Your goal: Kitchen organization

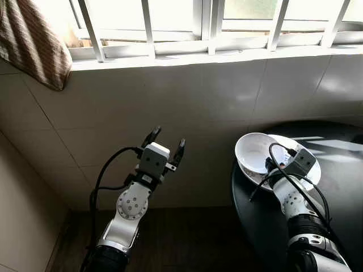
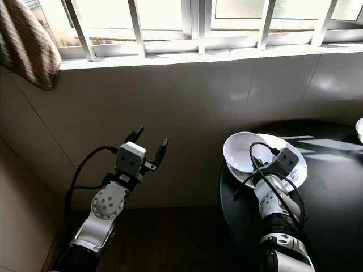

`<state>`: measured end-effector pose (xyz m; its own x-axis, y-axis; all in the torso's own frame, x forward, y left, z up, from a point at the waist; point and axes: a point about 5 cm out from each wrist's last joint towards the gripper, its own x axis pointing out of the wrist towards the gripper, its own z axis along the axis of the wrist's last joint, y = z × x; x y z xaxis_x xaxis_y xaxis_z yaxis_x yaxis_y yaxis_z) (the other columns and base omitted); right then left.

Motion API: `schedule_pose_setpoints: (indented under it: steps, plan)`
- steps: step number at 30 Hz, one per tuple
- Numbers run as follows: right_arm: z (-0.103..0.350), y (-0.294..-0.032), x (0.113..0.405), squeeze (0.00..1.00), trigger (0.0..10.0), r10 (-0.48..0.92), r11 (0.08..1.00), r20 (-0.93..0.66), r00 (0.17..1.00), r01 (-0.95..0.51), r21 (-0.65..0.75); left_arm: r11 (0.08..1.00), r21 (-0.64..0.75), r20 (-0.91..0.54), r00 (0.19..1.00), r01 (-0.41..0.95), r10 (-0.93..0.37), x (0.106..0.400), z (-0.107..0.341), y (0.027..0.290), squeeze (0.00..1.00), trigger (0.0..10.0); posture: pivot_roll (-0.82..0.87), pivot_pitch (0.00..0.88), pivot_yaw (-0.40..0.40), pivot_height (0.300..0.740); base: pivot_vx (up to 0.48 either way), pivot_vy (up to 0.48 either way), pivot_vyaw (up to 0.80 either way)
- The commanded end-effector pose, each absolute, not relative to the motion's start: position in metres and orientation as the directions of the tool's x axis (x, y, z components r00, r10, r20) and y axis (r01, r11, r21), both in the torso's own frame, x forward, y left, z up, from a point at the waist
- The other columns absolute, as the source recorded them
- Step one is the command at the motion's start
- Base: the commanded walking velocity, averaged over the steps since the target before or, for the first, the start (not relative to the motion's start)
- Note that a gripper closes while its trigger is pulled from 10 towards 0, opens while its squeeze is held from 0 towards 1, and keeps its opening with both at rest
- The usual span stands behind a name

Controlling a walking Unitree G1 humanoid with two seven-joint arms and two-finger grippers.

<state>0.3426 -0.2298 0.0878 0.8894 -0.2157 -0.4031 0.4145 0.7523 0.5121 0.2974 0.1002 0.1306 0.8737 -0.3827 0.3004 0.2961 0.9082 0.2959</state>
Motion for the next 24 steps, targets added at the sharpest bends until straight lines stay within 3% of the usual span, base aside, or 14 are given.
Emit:
schedule_pose_setpoints:
  steps: [1,10,12,18,22,24]
  plan:
    - [0.091,-0.228,0.343,0.00,0.0,-0.213,0.738,-0.389,0.896,0.409,0.536,0.907,0.305,0.277,0.884,0.291,-0.377,0.298,0.127,0.103,0.00,10.0,0.03,0.000,0.026,0.740,0.000,0.000,0.00]
    - [0.102,-0.234,0.343,0.00,0.0,-0.286,0.753,-0.304,0.909,0.409,0.516,0.907,0.306,0.277,0.885,0.288,-0.374,0.298,0.127,0.104,0.00,10.0,0.04,0.000,0.027,0.740,0.000,0.000,0.00]
    - [0.113,-0.245,0.341,0.00,0.0,-0.365,0.783,-0.224,0.903,0.429,0.450,0.908,0.307,0.279,0.884,0.287,-0.374,0.298,0.127,0.104,0.00,10.0,0.03,0.000,0.028,0.740,0.000,0.000,0.00]
    - [0.142,-0.247,0.343,0.00,0.0,-0.400,0.844,-0.030,0.916,0.382,0.376,0.907,0.307,0.281,0.883,0.287,-0.375,0.299,0.127,0.104,0.00,10.0,0.03,0.000,0.030,0.740,0.000,0.000,0.00]
    - [0.169,-0.233,0.345,0.00,0.0,-0.323,0.901,0.147,0.935,0.256,0.350,0.907,0.306,0.283,0.882,0.289,-0.376,0.299,0.127,0.103,0.00,10.0,0.03,0.000,0.031,0.740,0.000,0.000,0.00]
    - [0.188,-0.208,0.345,0.00,0.0,-0.175,0.952,0.276,0.945,0.092,0.291,0.911,0.296,0.276,0.887,0.288,-0.370,0.299,0.126,0.104,0.00,10.0,0.03,0.000,0.033,0.740,0.000,0.000,0.00]
